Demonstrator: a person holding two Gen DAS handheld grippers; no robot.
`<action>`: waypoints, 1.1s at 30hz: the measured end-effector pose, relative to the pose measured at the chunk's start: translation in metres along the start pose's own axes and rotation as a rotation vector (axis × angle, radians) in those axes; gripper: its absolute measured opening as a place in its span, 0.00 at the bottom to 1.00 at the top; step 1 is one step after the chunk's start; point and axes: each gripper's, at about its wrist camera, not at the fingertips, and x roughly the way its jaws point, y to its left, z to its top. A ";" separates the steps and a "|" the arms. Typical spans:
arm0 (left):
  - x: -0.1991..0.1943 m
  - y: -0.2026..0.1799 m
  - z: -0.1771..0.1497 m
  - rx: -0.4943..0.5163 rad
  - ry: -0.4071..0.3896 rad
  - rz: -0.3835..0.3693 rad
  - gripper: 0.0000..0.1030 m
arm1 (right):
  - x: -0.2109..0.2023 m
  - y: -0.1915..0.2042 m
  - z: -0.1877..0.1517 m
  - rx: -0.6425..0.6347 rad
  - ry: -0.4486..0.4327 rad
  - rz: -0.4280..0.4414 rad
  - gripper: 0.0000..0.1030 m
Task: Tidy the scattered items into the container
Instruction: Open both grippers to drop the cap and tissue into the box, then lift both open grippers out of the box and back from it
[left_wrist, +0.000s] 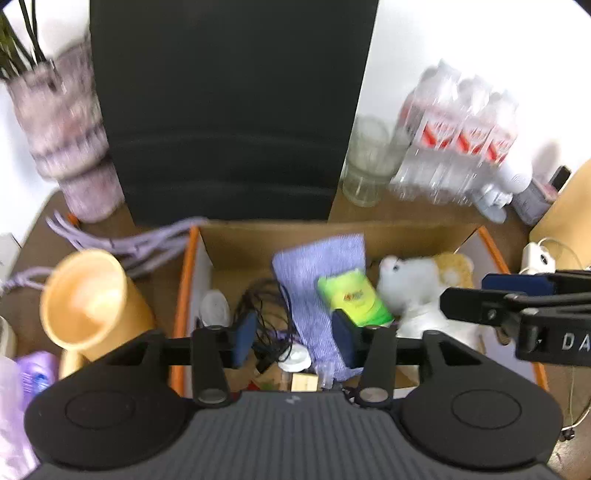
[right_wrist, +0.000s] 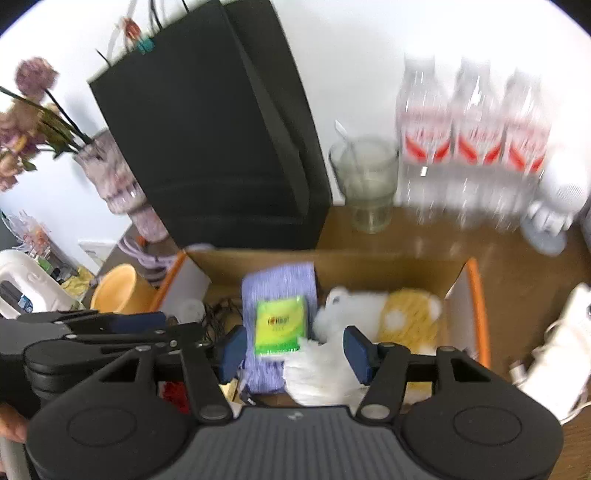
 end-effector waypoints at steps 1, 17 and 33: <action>-0.008 -0.001 0.002 0.002 -0.013 0.003 0.51 | -0.010 0.001 0.003 -0.001 -0.011 -0.003 0.57; -0.074 -0.011 -0.004 -0.002 -0.114 0.103 0.88 | -0.078 0.027 -0.003 -0.087 -0.072 -0.108 0.74; -0.092 -0.033 -0.093 0.054 -0.485 0.154 1.00 | -0.074 0.033 -0.107 -0.218 -0.385 -0.181 0.87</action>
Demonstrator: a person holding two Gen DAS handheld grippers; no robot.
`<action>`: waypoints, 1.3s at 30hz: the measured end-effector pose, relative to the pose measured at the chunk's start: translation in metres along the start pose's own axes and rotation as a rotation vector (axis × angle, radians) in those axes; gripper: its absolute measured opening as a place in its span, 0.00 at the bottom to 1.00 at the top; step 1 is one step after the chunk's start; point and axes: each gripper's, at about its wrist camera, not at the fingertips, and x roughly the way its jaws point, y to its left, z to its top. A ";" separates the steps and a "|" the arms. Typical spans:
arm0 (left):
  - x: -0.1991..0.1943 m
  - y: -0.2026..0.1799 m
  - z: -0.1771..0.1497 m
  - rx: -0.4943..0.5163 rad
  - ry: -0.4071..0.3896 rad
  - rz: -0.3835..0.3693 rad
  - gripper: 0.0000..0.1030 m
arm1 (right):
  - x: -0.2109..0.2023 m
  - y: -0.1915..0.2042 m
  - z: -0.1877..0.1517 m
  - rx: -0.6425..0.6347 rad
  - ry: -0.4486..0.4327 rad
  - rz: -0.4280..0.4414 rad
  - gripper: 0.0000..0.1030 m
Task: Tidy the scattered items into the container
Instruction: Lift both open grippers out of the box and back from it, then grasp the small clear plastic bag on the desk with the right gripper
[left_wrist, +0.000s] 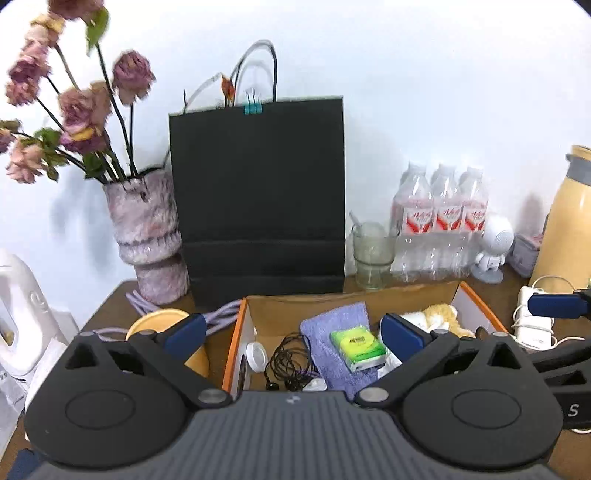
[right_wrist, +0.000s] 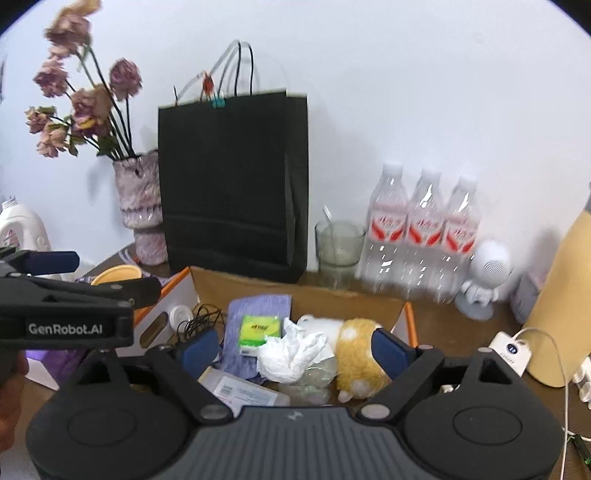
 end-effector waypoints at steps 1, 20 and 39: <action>-0.005 0.000 -0.006 -0.008 -0.025 -0.007 1.00 | -0.005 0.001 -0.006 -0.001 -0.028 0.003 0.88; -0.072 -0.010 -0.133 0.049 -0.020 -0.190 1.00 | -0.086 -0.013 -0.137 0.053 -0.020 0.019 0.88; 0.012 -0.072 -0.141 0.116 0.125 -0.365 0.59 | 0.009 -0.072 -0.154 0.109 0.147 -0.114 0.18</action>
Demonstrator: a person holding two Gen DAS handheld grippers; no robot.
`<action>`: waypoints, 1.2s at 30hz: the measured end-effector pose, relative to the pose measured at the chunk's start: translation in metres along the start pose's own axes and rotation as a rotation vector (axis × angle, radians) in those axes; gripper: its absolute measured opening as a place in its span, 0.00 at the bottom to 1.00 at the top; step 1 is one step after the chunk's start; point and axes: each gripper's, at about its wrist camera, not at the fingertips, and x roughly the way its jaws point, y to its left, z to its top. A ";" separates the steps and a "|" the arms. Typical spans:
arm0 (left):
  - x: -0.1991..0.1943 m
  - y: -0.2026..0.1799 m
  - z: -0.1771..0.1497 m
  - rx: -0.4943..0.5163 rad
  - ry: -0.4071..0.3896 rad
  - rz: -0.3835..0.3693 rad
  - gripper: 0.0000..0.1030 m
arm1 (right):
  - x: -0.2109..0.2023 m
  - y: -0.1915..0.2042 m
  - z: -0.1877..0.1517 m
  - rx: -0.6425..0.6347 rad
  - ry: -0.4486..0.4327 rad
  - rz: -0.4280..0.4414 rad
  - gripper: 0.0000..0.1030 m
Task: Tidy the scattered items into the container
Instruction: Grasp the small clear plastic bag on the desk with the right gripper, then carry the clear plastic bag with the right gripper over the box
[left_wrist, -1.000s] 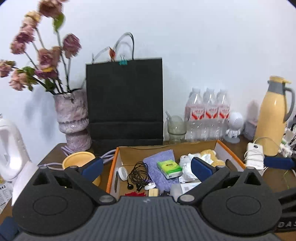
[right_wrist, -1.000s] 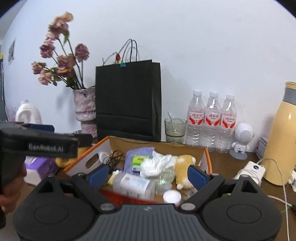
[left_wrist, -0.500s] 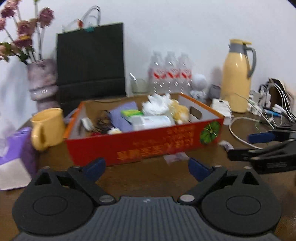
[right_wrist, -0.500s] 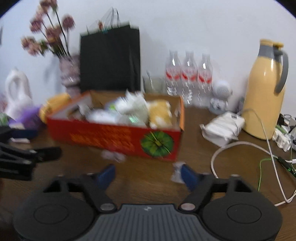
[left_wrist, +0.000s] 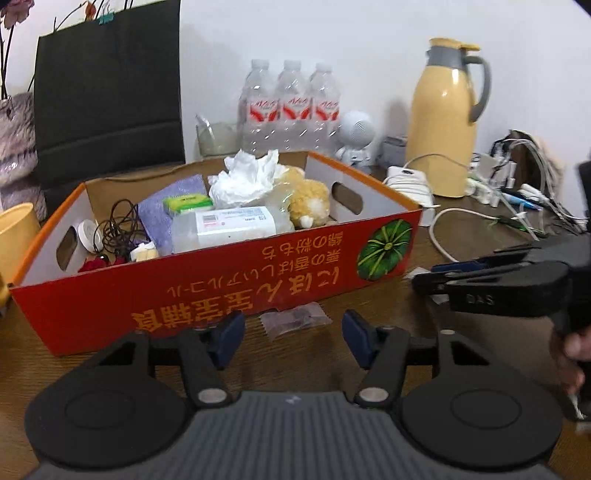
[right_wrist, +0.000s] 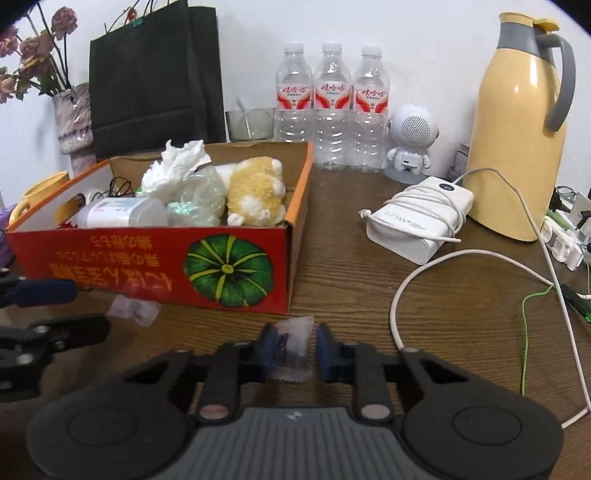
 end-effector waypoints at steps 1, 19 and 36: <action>0.003 -0.002 0.001 0.001 0.002 0.007 0.59 | 0.000 -0.001 0.001 0.001 -0.003 0.002 0.18; 0.032 -0.013 0.006 -0.121 0.051 0.124 0.34 | -0.029 0.007 0.001 0.000 -0.105 0.082 0.16; 0.028 -0.038 0.004 -0.047 0.065 0.144 0.17 | -0.043 0.023 -0.001 -0.007 -0.126 0.150 0.16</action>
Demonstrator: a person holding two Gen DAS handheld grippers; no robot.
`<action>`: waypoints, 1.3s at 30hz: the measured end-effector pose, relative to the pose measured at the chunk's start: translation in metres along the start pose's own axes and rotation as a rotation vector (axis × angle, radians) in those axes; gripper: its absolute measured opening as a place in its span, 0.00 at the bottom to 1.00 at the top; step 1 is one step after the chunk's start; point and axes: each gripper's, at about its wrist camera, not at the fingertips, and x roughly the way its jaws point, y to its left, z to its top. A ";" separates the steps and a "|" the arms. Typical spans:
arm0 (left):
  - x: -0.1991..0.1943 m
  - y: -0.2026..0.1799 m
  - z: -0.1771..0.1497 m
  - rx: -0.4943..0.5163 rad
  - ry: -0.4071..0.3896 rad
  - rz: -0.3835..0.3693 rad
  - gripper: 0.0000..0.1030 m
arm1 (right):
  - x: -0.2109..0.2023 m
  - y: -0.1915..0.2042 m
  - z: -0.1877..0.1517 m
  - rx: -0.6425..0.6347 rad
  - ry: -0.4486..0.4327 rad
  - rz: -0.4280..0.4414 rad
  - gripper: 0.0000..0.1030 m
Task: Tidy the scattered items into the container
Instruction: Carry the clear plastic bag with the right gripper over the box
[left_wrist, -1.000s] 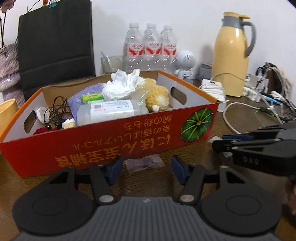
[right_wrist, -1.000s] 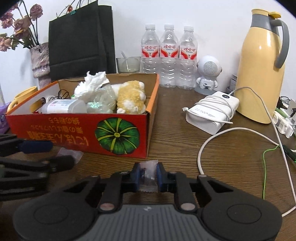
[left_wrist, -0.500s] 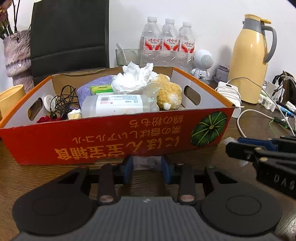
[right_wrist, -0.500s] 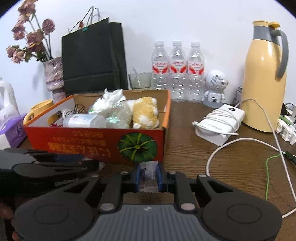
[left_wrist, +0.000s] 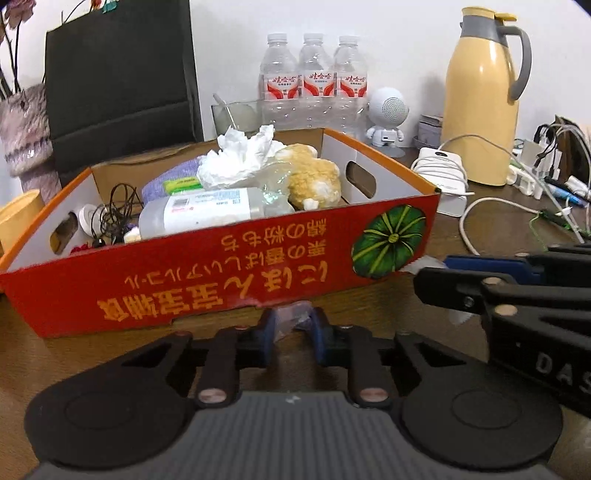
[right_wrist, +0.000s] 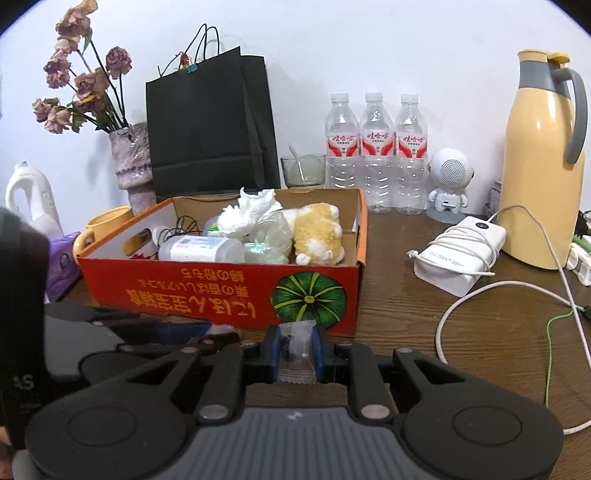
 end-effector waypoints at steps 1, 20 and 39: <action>-0.003 0.001 -0.001 -0.010 0.002 -0.004 0.17 | 0.001 0.000 0.000 0.000 0.005 0.005 0.16; -0.128 0.055 -0.026 -0.091 -0.220 0.171 0.16 | -0.018 0.051 -0.008 -0.119 -0.024 0.115 0.16; -0.199 0.077 -0.045 -0.152 -0.343 0.112 0.16 | -0.131 0.088 -0.010 -0.061 -0.203 0.068 0.16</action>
